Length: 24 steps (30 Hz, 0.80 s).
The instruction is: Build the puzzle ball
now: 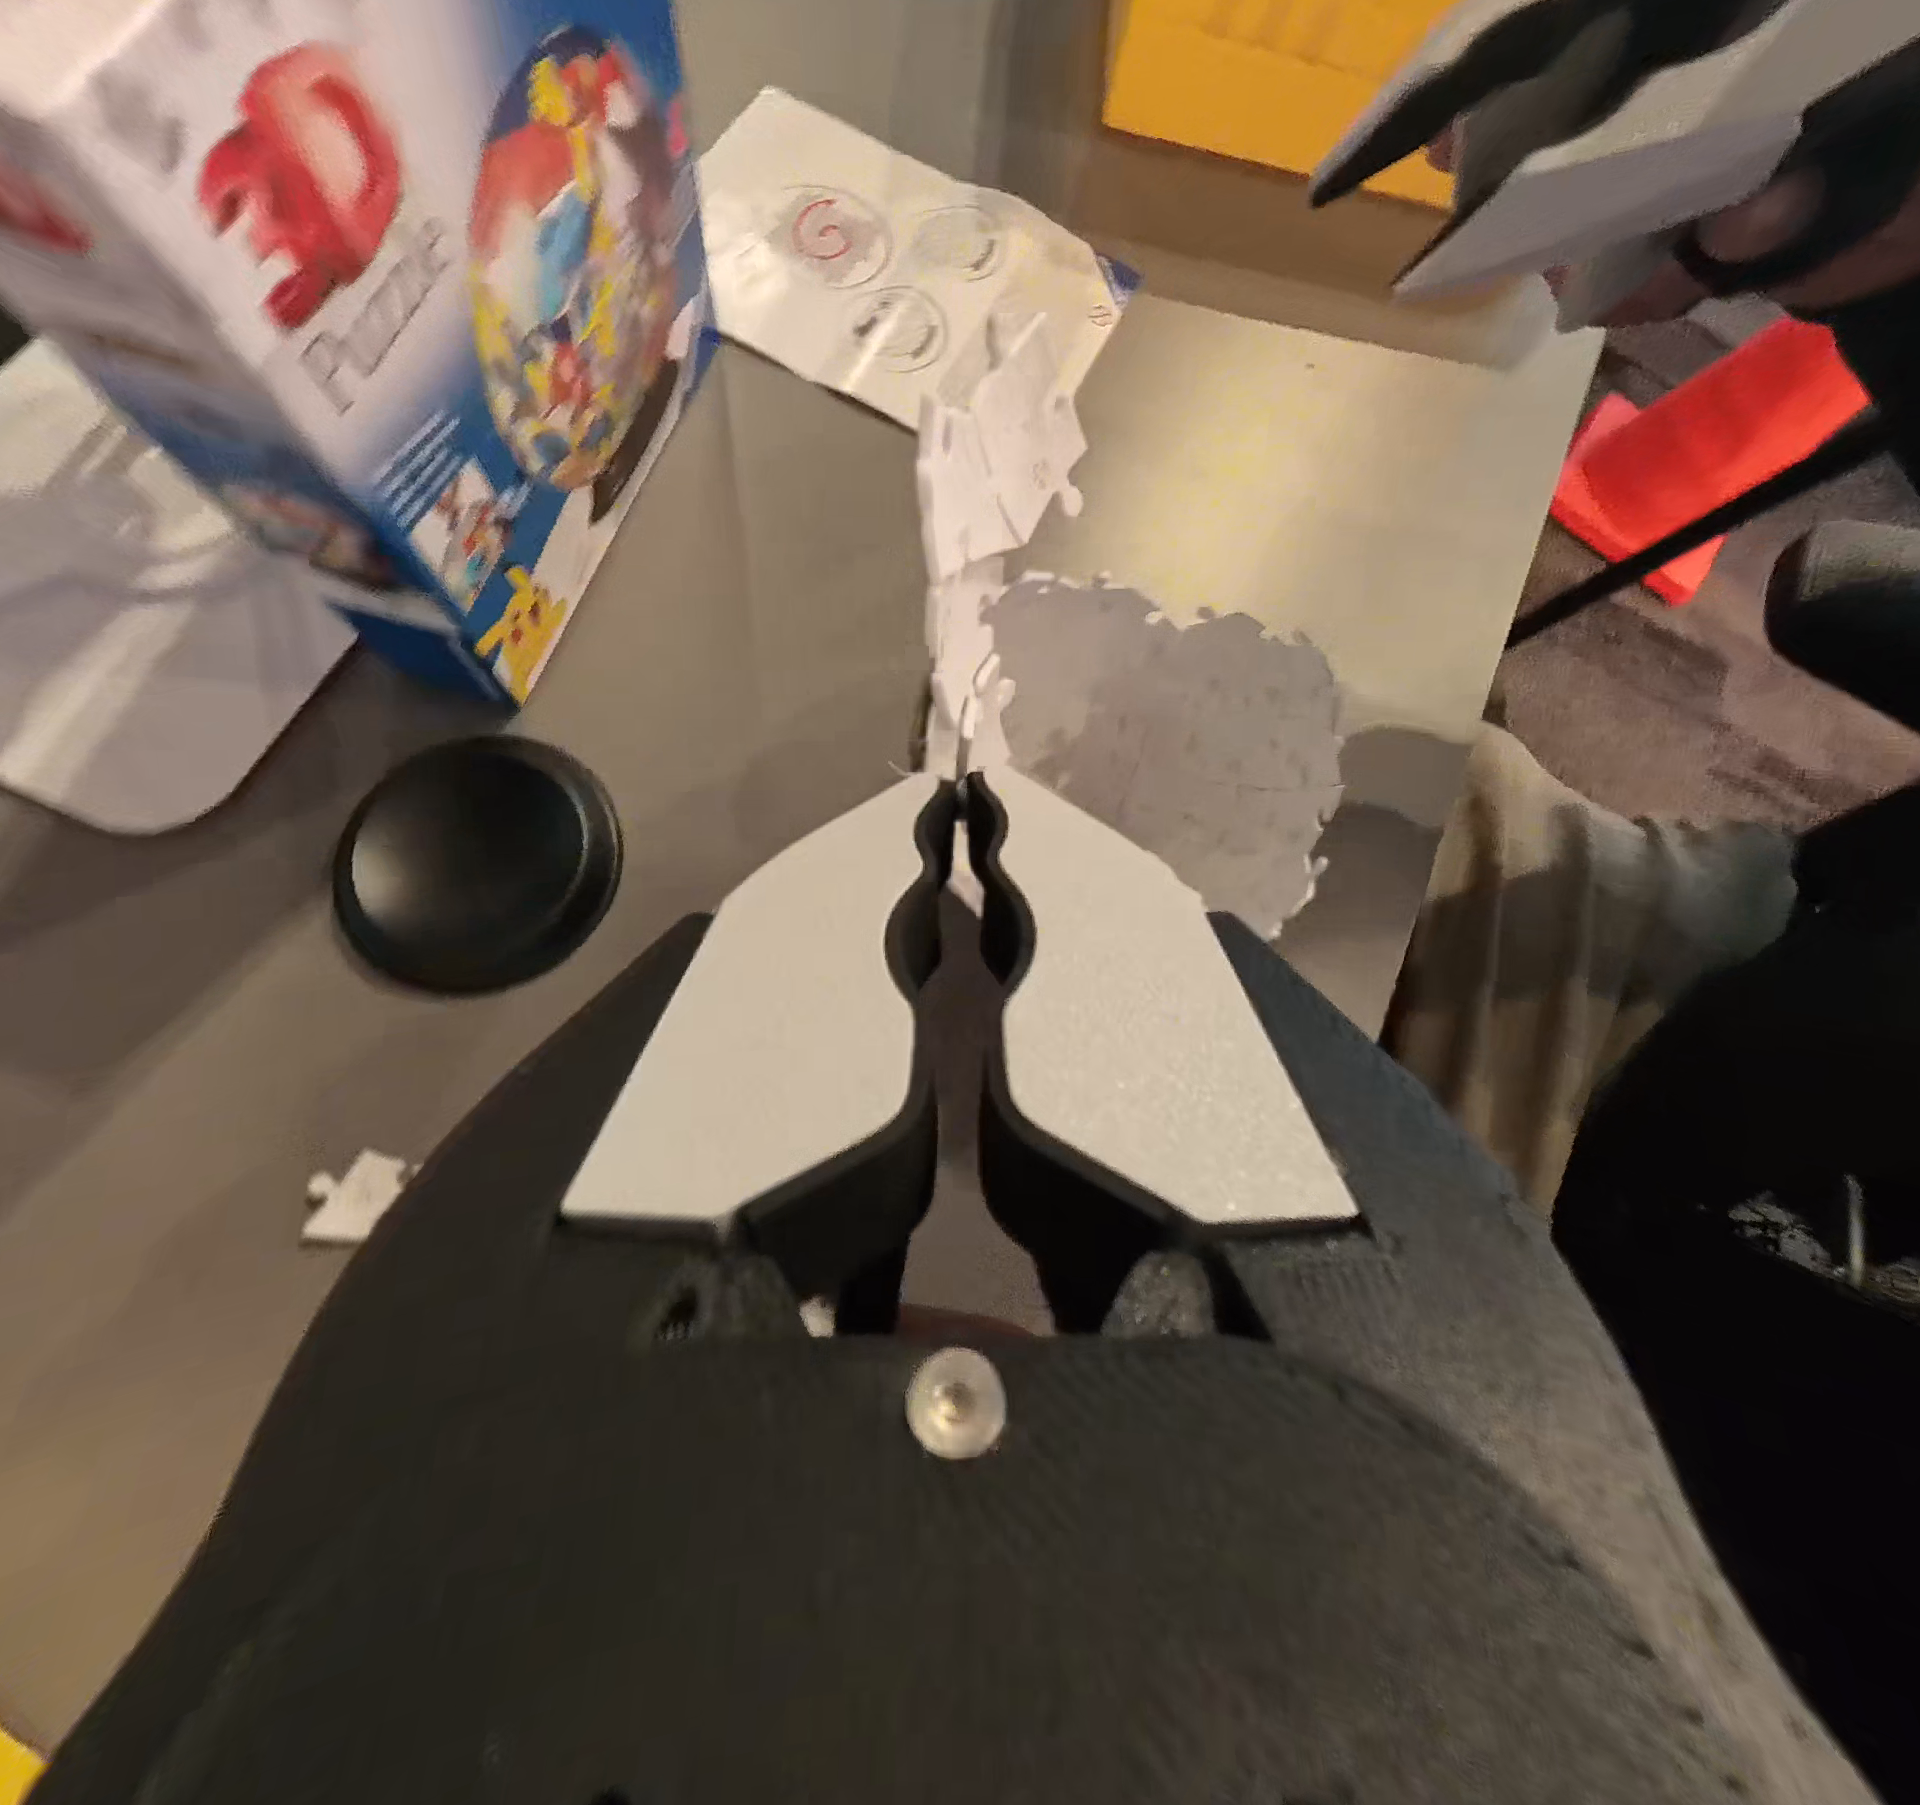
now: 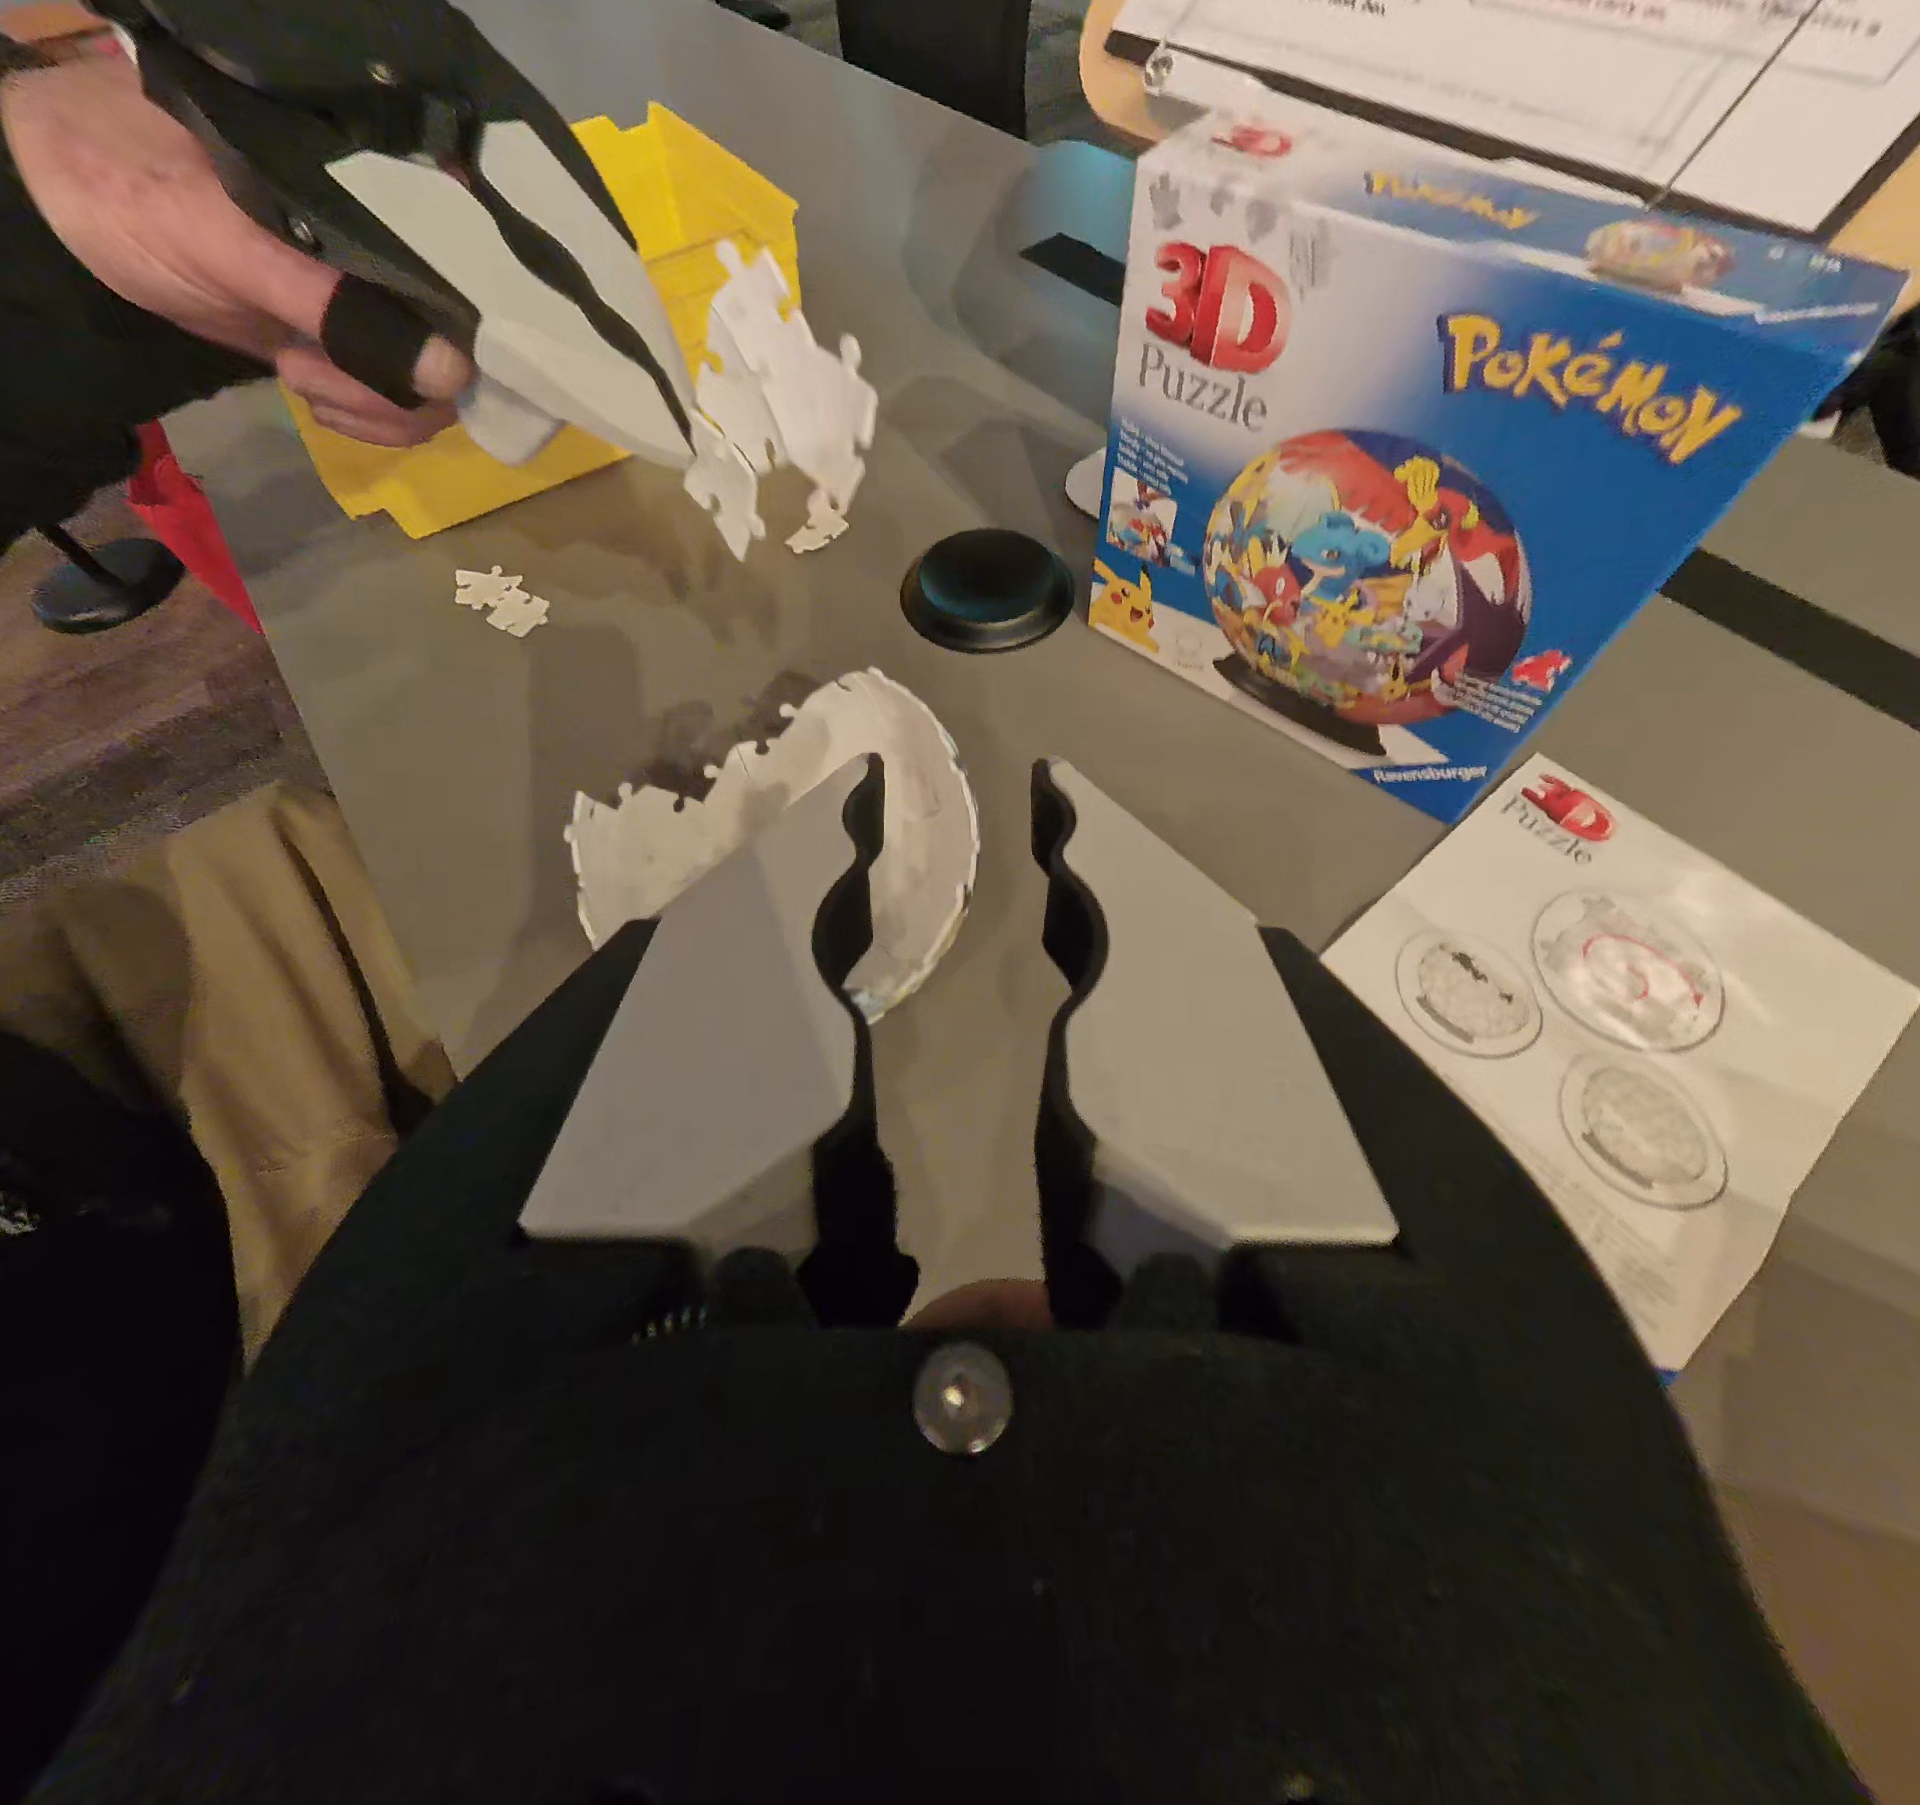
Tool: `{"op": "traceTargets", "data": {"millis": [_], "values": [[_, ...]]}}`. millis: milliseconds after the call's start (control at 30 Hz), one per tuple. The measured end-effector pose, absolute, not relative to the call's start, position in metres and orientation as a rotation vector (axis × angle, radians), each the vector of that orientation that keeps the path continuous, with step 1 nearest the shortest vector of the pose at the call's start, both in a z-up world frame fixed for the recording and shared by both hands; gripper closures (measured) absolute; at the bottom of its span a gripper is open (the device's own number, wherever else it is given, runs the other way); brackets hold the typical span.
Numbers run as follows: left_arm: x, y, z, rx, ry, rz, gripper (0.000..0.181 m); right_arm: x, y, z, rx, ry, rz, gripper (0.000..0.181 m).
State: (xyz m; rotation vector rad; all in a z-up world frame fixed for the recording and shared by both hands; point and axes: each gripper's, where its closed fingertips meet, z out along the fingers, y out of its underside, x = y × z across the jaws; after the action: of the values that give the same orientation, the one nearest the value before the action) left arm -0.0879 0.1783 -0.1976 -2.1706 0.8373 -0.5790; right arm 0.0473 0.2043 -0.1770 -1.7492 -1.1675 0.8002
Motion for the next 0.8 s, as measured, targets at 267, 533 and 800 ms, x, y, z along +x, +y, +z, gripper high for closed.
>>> {"op": "traceTargets", "data": {"millis": [267,533,800], "values": [[-0.037,0.190,-0.201,-2.100,1.108,-0.571,0.179,0.029,0.204,-0.177,-1.743,-1.203,0.877,0.149],[-0.016,0.194,-0.199,-2.022,1.258,-0.569,0.179,0.023,0.210,-0.182,-1.754,-1.178,0.927,0.149],[-0.009,0.196,-0.205,-1.987,1.276,-0.598,0.179,0.018,0.210,-0.185,-1.755,-1.158,0.998,0.155]]}}
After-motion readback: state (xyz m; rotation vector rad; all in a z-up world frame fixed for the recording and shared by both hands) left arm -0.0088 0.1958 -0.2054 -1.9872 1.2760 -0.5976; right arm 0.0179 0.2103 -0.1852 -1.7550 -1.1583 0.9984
